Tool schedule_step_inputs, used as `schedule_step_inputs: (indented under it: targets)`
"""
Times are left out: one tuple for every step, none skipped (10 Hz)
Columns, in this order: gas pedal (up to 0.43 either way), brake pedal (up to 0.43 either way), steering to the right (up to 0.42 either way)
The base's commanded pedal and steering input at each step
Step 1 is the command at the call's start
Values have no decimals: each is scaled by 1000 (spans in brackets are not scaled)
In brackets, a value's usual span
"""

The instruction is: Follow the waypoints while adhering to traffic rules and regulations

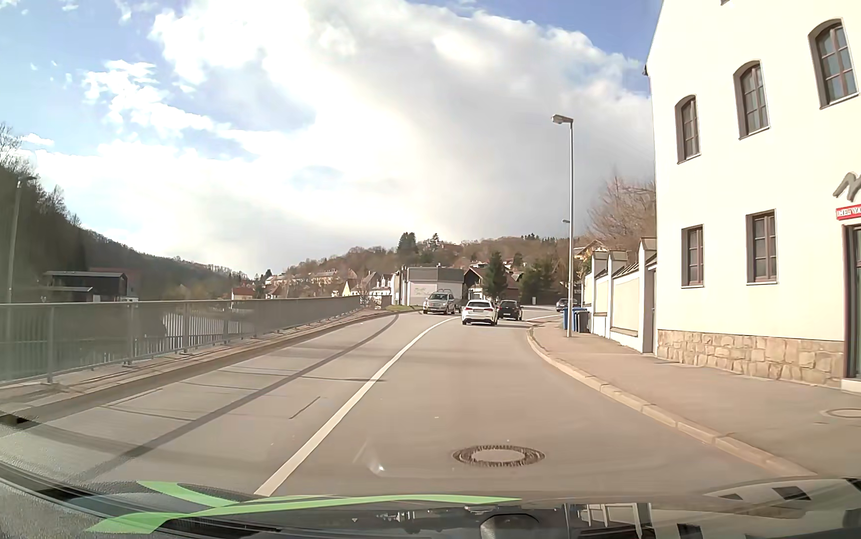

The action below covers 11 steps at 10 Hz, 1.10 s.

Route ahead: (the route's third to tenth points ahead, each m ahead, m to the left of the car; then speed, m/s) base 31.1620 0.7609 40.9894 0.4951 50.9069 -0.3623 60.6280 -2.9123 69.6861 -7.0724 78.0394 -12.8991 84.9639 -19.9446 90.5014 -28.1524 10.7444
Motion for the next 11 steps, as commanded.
schedule_step_inputs:
  targets:
    - [138,0,-1]
    - [138,0,0]
    - [138,0,0]
    - [138,0,3]
    - [138,0,6]
    - [130,0,7]
    - [130,0,7]
    - [118,0,10]
    - [118,0,15]
    - [118,0,18]
    - [110,0,20]
